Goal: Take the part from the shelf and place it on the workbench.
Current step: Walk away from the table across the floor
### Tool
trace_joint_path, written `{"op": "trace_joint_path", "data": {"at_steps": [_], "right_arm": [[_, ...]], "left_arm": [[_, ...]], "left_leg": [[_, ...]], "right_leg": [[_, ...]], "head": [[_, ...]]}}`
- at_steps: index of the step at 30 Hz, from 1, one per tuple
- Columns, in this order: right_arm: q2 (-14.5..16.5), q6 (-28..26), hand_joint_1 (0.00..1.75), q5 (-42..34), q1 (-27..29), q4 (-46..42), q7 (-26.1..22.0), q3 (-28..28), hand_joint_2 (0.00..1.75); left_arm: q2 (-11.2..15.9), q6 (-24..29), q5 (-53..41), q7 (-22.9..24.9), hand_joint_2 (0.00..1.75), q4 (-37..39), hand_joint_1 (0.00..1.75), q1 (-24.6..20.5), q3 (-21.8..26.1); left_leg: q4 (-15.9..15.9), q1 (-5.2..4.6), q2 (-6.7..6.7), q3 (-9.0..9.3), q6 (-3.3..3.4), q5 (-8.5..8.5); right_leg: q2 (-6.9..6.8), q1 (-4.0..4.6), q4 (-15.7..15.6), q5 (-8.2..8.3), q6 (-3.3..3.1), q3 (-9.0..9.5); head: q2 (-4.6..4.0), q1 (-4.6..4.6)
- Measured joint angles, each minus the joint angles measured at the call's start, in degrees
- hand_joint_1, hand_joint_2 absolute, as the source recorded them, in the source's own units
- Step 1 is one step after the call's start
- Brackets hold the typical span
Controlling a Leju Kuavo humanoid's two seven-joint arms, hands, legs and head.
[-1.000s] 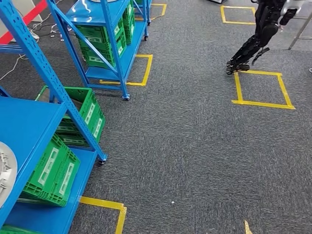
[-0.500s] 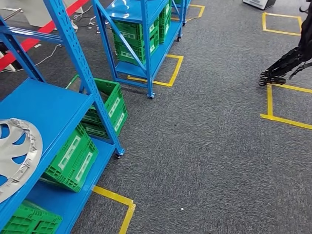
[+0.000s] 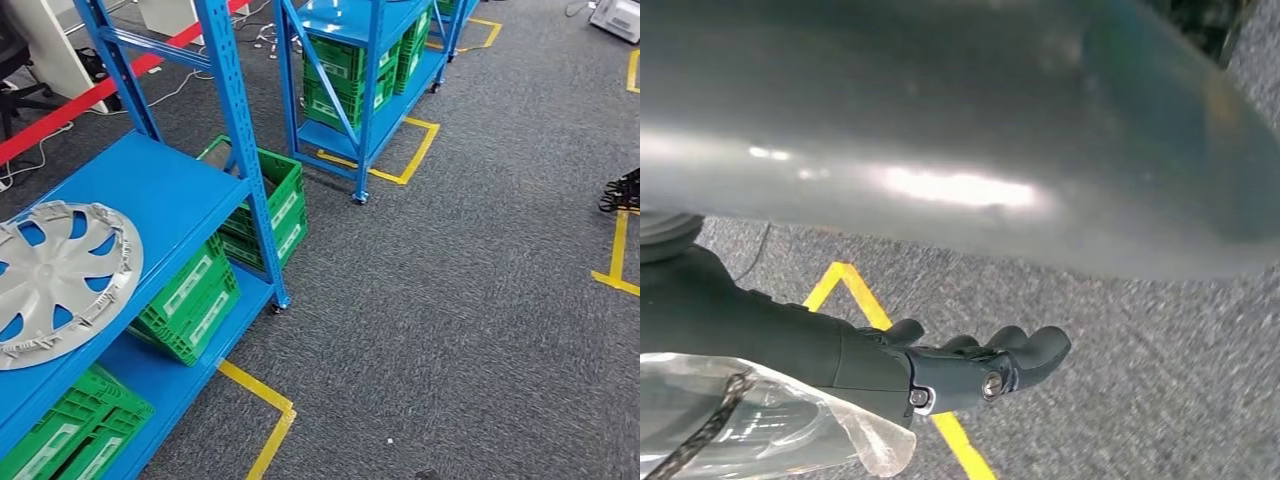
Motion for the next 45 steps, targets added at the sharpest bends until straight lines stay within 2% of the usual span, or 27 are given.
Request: {"op": "trace_joint_path", "data": {"at_steps": [1, 3, 5, 7, 8, 10, 12, 14, 16, 18, 20, 22, 23, 24, 25, 27, 29, 31, 32, 34, 36, 38, 39, 40, 42, 43, 45], "right_arm": [[0.03, 0.0, 0.0, 0.0, -0.11, -0.01, -0.01, 0.01, 0.0], [0.08, 0.0, 0.0, 0.01, -0.29, -0.01, -0.07, 0.03, 0.0], [0.09, 0.01, 0.0, 0.01, -0.2, -0.01, -0.15, 0.04, 0.0], [0.09, 0.02, 0.0, 0.0, 0.1, 0.0, -0.19, 0.04, 0.0], [0.09, 0.02, 0.0, 0.0, 0.22, 0.0, -0.19, 0.04, 0.0], [0.09, 0.01, 0.0, 0.01, 0.31, -0.01, -0.2, 0.04, 0.0], [0.09, 0.0, 0.0, 0.02, 0.3, 0.03, -0.2, 0.04, 0.0], [0.09, 0.0, 0.0, 0.03, 0.29, 0.09, -0.19, 0.04, 0.0], [0.12, -0.05, 0.0, 0.04, 0.3, 0.11, -0.2, 0.04, 0.0], [0.15, -0.12, 0.0, 0.05, 0.28, 0.09, -0.24, 0.04, 0.0], [0.15, -0.11, 0.0, 0.07, 0.36, 0.07, -0.27, 0.04, 0.0], [0.16, -0.09, 0.0, 0.08, 0.54, 0.07, -0.27, 0.04, 0.0], [0.16, -0.09, 0.0, 0.09, 0.58, 0.07, -0.26, 0.04, 0.0], [0.16, -0.1, 0.0, 0.09, 0.54, 0.07, -0.26, 0.04, 0.0], [0.16, -0.1, 0.0, 0.09, 0.48, 0.08, -0.26, 0.04, 0.0], [0.17, -0.09, 0.0, 0.09, 0.37, 0.08, -0.28, 0.04, 0.0], [0.19, -0.08, 0.0, 0.09, 0.32, 0.08, -0.29, 0.04, 0.0], [0.2, -0.08, 0.0, 0.09, 0.14, 0.08, -0.31, 0.04, 0.0], [0.2, -0.08, 0.0, 0.09, 0.0, 0.08, -0.33, 0.04, 0.0], [0.2, -0.08, 0.0, 0.09, -0.1, 0.08, -0.37, 0.04, 0.0], [0.19, -0.08, 0.0, 0.09, 0.08, 0.08, -0.36, 0.04, 0.0], [0.18, -0.07, 0.0, 0.08, 0.3, 0.08, -0.33, 0.04, 0.0], [0.18, -0.06, 0.0, 0.08, 0.36, 0.09, -0.32, 0.04, 0.0], [0.18, -0.06, 0.0, 0.07, 0.37, 0.09, -0.32, 0.04, 0.0], [0.18, -0.07, 0.0, 0.07, 0.37, 0.1, -0.33, 0.04, 0.0], [0.18, -0.07, 0.0, 0.07, 0.36, 0.13, -0.33, 0.04, 0.0], [0.17, -0.07, 0.0, 0.07, 0.37, 0.19, -0.32, 0.04, 0.0]], "left_arm": [[0.03, -0.01, 0.0, 0.02, 0.0, 0.01, 0.0, 0.12, 0.01], [0.1, -0.01, 0.0, 0.05, 0.0, 0.02, 0.0, 0.31, 0.04], [0.09, -0.09, 0.0, 0.08, 0.0, 0.02, 0.0, 0.15, 0.07], [0.05, -0.19, 0.0, 0.09, 0.0, 0.02, 0.0, 0.02, 0.08], [0.04, -0.21, 0.0, 0.09, 0.0, 0.02, 0.0, 0.07, 0.08], [0.04, -0.12, -0.01, 0.09, 0.0, 0.02, 0.0, 0.18, 0.1], [0.05, 0.01, -0.02, 0.08, 0.0, 0.02, 0.0, 0.15, 0.12], [0.07, 0.08, -0.03, 0.07, 0.0, 0.03, 0.0, 0.08, 0.16], [0.1, 0.11, -0.04, 0.07, 0.0, 0.04, 0.0, 0.19, 0.28], [0.1, 0.14, -0.04, 0.08, 0.0, 0.05, 0.0, 0.24, 0.39], [0.06, 0.14, -0.04, 0.07, 0.0, 0.06, 0.0, 0.06, 0.4], [0.07, 0.13, -0.04, 0.08, 0.0, 0.07, 0.0, -0.03, 0.4], [0.07, 0.13, -0.04, 0.08, 0.0, 0.08, 0.0, 0.07, 0.4], [0.07, 0.13, -0.04, 0.09, 0.0, 0.08, 0.0, 0.19, 0.41], [0.07, 0.13, -0.04, 0.09, 0.0, 0.09, 0.0, 0.3, 0.42], [0.11, 0.13, -0.04, 0.09, 0.0, 0.09, 0.0, 0.29, 0.43], [0.16, 0.12, -0.04, 0.08, 0.0, 0.09, 0.0, 0.07, 0.43], [0.19, 0.1, -0.04, 0.08, 0.0, 0.1, 0.0, 0.1, 0.43], [0.19, 0.1, -0.04, 0.08, 0.0, 0.11, 0.0, 0.22, 0.43], [0.19, 0.11, -0.05, 0.08, 0.0, 0.11, 0.0, 0.25, 0.44], [0.13, 0.1, -0.07, 0.09, 0.0, 0.11, 0.0, 0.09, 0.45], [0.08, 0.08, -0.07, 0.09, 0.0, 0.12, 0.0, 0.05, 0.45], [0.08, 0.08, -0.07, 0.09, 0.0, 0.13, 0.0, 0.09, 0.45], [0.08, 0.08, -0.07, 0.09, 0.0, 0.14, 0.0, 0.13, 0.45], [0.1, 0.08, -0.07, 0.09, 0.0, 0.15, 0.0, 0.14, 0.45], [0.11, 0.08, -0.07, 0.09, 0.0, 0.15, 0.0, 0.08, 0.45], [0.14, 0.08, -0.07, 0.09, 0.0, 0.15, 0.0, 0.07, 0.45]], "left_leg": [[-0.27, 0.16, -0.65, 0.1, 0.28, 0.18], [-0.93, 0.54, -1.86, 0.49, 0.91, 0.56], [-1.17, 0.74, -3.16, 0.6, 1.34, 0.78], [-1.15, 0.75, -4.74, 0.55, 1.46, 0.8], [-1.13, 0.76, -5.55, 0.59, 1.46, 0.78], [-1.01, 0.86, -7.17, 0.81, 1.27, 0.67], [-0.57, 0.91, -8.6, 0.74, 0.76, 0.4], [-0.21, 0.97, -9.83, 0.26, -0.04, 0.39], [-0.15, 1.16, -10.91, -0.22, -0.77, 0.56], [1.42, 1.1, -9.1, -1.03, -1.34, -0.47], [7.52, 1.03, -5.73, -3.85, -1.81, -3.8], [15.04, 1.2, -4.46, -7.47, -2.11, -6.84], [16.69, 1.27, -4.31, -8.24, -2.16, -6.94], [15.82, 1.32, -4.17, -7.8, -2.13, -5.8], [12.84, 1.31, -3.81, -6.31, -1.97, -3.81], [4.72, 0.84, -1.23, -2.26, -1.22, -0.28], [0.6, 0.23, 0.9, -0.26, -0.29, 0.4], [0.09, 0.12, 0.18, -0.06, 0.44, 0.15], [-0.24, 0.25, -0.51, 0.09, 0.78, 0.31], [-0.88, 0.68, -1.88, 0.46, 1.47, 0.71], [-1.0, 0.85, -3.29, 0.45, 1.81, 0.73], [-0.97, 0.87, -4.92, 0.56, 1.86, 0.63], [-0.94, 0.9, -5.77, 0.69, 1.78, 0.56], [-0.88, 0.95, -6.61, 0.87, 1.63, 0.44], [-0.54, 1.01, -8.13, 1.06, 1.1, 0.05], [-0.3, 1.02, -8.83, 0.92, 0.75, -0.11], [-0.03, 1.16, -10.07, 0.45, 0.0, -0.15]], "right_leg": [[-0.29, -0.07, -0.09, -0.15, 0.31, 0.1], [1.81, -0.27, 1.68, -1.61, 0.86, -0.48], [5.47, -0.5, 8.25, -4.89, 1.18, -3.55], [6.91, -0.59, 15.25, -7.12, 1.36, -7.37], [7.07, -0.61, 16.23, -6.68, 1.42, -8.23], [7.6, -0.75, 11.31, -2.69, 1.49, -6.59], [10.42, -1.17, 3.72, 0.65, 1.46, -3.29], [12.47, -1.32, 0.71, 1.1, 1.05, -1.76], [11.48, -1.2, 0.52, 1.2, 0.32, -1.56], [9.99, -1.25, 0.21, 1.33, -0.44, -1.34], [8.11, -1.15, 0.02, 1.17, -1.06, -1.11], [6.06, -0.97, 0.03, 0.87, -1.34, -0.96], [5.16, -0.93, 0.03, 0.72, -1.37, -0.84], [4.38, -0.91, 0.04, 0.56, -1.34, -0.66], [3.67, -0.88, 0.03, 0.39, -1.27, -0.38], [2.4, -0.71, 0.06, -0.11, -0.91, 0.08], [1.24, -0.47, 0.01, -0.64, -0.27, 0.25], [0.03, -0.36, -0.3, -0.95, 0.36, 0.96], [0.32, -0.39, -0.22, -1.26, 0.64, 1.25], [3.23, -0.5, 2.86, -3.28, 1.1, 0.05], [6.41, -0.65, 10.28, -6.6, 1.31, -3.84], [7.1, -0.67, 15.81, -7.64, 1.46, -7.45], [7.18, -0.71, 15.57, -6.38, 1.51, -7.95], [7.36, -0.79, 13.15, -4.13, 1.55, -7.39], [9.61, -1.18, 5.49, 0.38, 1.62, -4.64], [10.97, -1.38, 2.77, 1.45, 1.5, -3.44], [12.49, -1.4, 1.06, 1.48, 0.98, -2.46]], "head": [[0.0, 0.02], [0.0, 0.22], [0.0, 0.53], [0.0, 0.62], [0.0, 0.63], [0.0, 0.61], [0.0, 0.58], [0.0, 0.55], [0.0, 0.57], [0.0, 0.32], [0.0, -0.03], [0.0, -0.11], [0.0, -0.11], [0.0, -0.13], [0.0, -0.14], [0.0, -0.15], [0.0, -0.11], [0.0, -0.1], [0.0, -0.05], [0.0, 0.23], [0.0, 0.49], [0.0, 0.5], [0.0, 0.51], [0.0, 0.49], [0.0, 0.53], [0.0, 0.51], [0.0, 0.49]]}}
